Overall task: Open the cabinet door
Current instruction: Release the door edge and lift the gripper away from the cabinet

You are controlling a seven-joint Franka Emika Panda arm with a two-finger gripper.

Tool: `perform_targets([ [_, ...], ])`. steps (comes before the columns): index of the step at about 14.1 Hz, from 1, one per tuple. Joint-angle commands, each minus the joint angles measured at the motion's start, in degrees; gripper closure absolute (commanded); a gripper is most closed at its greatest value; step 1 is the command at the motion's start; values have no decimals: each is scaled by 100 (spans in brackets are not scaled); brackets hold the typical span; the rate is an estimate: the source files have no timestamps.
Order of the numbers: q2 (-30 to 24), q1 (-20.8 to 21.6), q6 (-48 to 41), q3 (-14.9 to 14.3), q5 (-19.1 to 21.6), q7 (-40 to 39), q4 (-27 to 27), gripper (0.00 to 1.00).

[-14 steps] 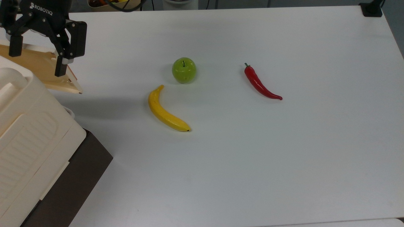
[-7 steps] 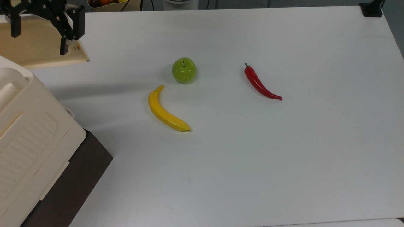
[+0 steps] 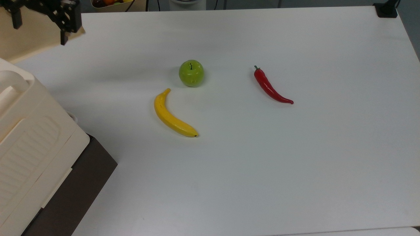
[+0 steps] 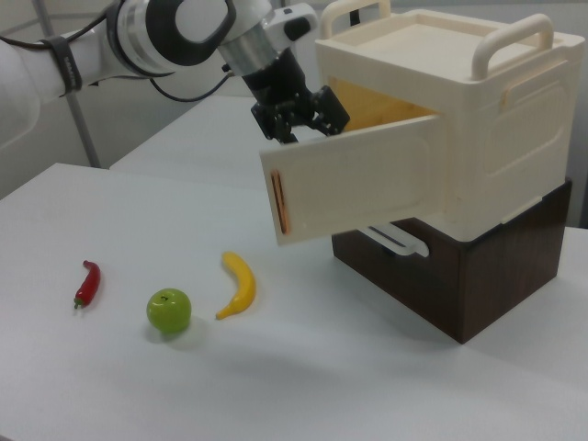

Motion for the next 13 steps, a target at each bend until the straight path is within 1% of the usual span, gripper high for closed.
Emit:
perform_targets([
  [1, -216, -233, -372, -13, 318, -471, -193, 0],
  [3, -216, -287, -443, -13, 450, -560, -193, 0],
  [6, -225, -234, -461, 39, 757, -490, -176, 0],
  [8, -234, -121, -705, 118, 959, -123, -202, 0],
  [10, -330, 125, -812, 171, 986, 116, -342, 0],
  [13, -663, 713, -821, 172, 987, 528, -956, 0],
])
